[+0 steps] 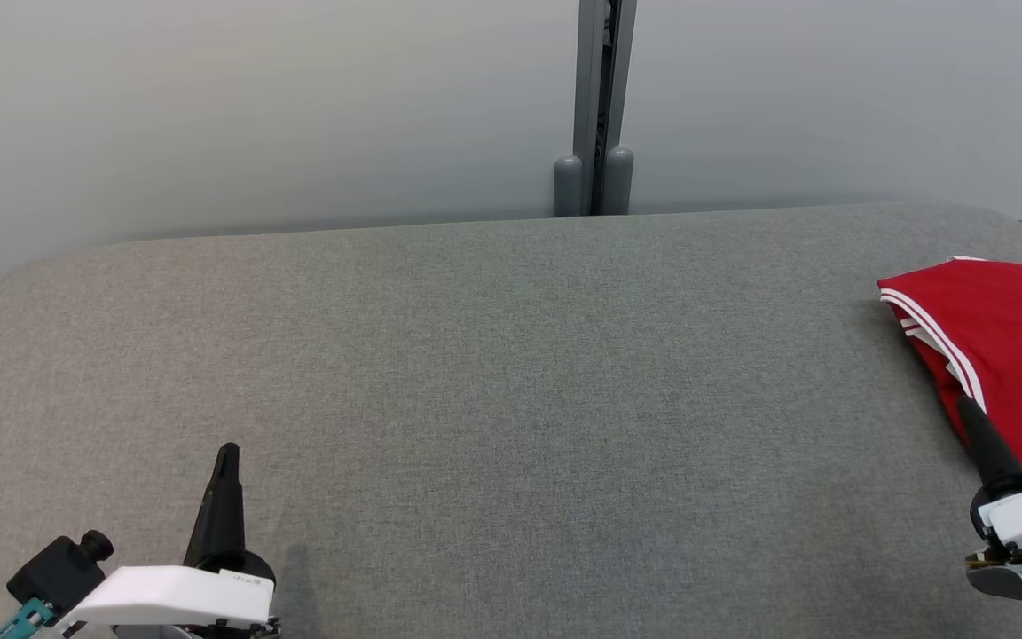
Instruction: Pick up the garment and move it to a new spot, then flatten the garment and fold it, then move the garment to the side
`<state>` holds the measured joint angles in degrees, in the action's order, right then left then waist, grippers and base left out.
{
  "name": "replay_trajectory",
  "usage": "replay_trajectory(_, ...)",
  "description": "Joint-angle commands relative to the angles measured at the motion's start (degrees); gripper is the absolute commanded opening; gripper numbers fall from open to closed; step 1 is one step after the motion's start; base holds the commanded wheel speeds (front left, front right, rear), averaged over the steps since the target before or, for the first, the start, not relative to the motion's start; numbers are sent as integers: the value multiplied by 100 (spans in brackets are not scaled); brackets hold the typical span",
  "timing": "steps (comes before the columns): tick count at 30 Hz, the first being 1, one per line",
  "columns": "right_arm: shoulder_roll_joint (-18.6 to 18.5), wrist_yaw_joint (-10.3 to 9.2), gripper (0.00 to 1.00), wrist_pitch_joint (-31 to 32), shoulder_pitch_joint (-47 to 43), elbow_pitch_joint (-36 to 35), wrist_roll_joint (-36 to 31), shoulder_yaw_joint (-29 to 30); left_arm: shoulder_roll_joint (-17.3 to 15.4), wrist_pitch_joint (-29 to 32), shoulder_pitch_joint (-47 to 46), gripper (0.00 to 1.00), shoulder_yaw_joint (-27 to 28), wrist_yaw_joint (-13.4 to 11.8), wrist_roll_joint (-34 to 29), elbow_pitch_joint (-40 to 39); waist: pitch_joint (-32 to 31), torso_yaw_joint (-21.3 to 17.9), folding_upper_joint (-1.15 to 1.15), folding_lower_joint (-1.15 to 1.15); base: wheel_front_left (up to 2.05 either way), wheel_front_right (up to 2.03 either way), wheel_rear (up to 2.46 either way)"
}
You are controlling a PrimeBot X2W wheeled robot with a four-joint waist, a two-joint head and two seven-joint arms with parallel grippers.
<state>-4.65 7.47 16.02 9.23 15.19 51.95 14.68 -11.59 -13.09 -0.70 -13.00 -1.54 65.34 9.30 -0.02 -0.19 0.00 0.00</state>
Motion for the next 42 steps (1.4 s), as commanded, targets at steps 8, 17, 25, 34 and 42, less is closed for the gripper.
replay_trajectory(8, -109, 4, 0, 209, 321, 206, 607, 175, 102, -46, -288, 0, 96, 167, 491, 46, 6, 3, 0, 0, 0, 0, 0)
replay_trajectory(17, -145, 6, 0, 383, 493, 452, 1130, 298, 237, -68, -382, 0, 135, 292, 899, 136, 13, 6, 0, 0, 0, 0, 0)
replay_trajectory(25, -177, 6, 0, 524, 649, 646, 1561, 393, 347, -95, -448, 0, 170, 400, 1244, 215, 18, 9, 0, 0, 0, 0, 0)
replay_trajectory(34, -208, 7, 0, 675, 782, 857, 2011, 486, 449, -109, -548, 0, 206, 517, 1594, 296, 25, 12, 0, 0, 0, 0, 0)
replay_trajectory(42, -231, 7, 0, 779, 886, 1004, 2338, 561, 543, -132, -608, 0, 228, 591, 1862, 352, 30, 15, 0, 0, 0, 0, 0)
